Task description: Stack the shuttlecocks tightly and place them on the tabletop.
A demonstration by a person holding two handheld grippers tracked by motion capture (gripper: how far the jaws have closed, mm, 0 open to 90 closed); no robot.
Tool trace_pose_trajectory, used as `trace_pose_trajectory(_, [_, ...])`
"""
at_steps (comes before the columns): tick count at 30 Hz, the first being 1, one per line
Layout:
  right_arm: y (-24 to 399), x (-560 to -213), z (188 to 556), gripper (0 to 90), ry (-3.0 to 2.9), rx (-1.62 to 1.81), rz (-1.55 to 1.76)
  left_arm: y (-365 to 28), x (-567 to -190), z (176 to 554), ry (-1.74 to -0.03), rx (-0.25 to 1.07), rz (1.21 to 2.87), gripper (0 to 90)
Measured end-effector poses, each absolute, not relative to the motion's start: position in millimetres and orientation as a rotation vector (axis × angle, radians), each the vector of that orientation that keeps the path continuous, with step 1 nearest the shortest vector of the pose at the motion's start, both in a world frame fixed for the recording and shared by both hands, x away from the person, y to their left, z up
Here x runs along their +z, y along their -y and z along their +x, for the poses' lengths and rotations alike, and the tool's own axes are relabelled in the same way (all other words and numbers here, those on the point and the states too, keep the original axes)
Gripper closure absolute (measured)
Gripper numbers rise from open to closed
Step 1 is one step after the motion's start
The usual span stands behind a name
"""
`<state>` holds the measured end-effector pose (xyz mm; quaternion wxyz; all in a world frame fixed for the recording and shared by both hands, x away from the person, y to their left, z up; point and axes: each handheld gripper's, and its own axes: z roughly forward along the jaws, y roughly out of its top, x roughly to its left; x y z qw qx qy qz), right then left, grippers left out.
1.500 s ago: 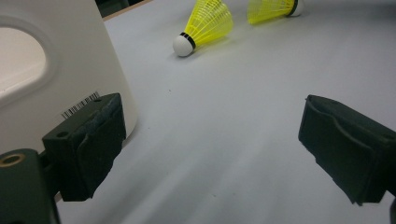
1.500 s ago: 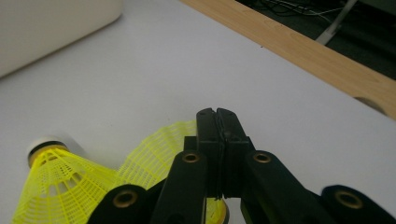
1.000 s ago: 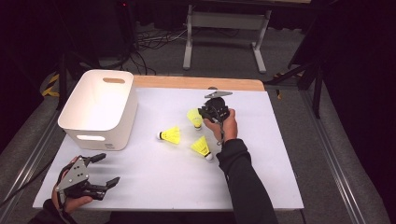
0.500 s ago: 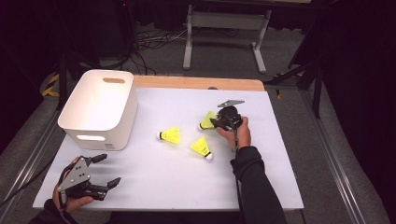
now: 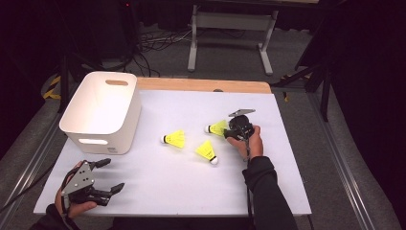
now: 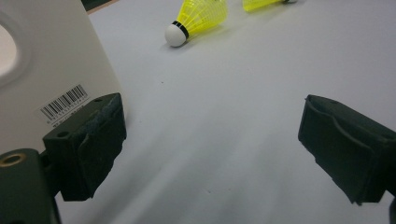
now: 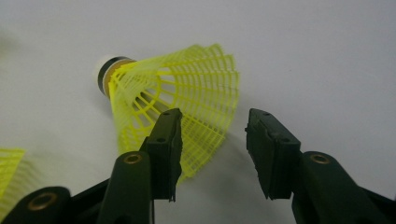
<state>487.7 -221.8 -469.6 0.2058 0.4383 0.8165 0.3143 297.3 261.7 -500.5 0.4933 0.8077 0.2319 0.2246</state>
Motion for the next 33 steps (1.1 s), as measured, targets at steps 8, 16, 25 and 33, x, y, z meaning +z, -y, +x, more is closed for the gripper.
trace_pose_trajectory(8, [227, -460, 480, 56.3, -2.259, 0.938, 1.207, -261, -501, 298, -0.559, 0.542, 1.967, 8.9])
trace_pose_trajectory(16, [238, -447, 469, 55.3, -2.221, 1.042, 1.192, -262, -501, 298, -0.562, 0.542, 1.967, 8.9])
trace_pose_trajectory(25, [246, -438, 461, 53.8, -2.232, 1.140, 1.170, -261, -502, 298, -0.566, 0.538, 1.969, 9.0])
trace_pose_trajectory(33, [228, -449, 473, 50.3, -2.363, 1.071, 1.110, -262, -501, 298, -0.561, 0.544, 1.969, 9.1])
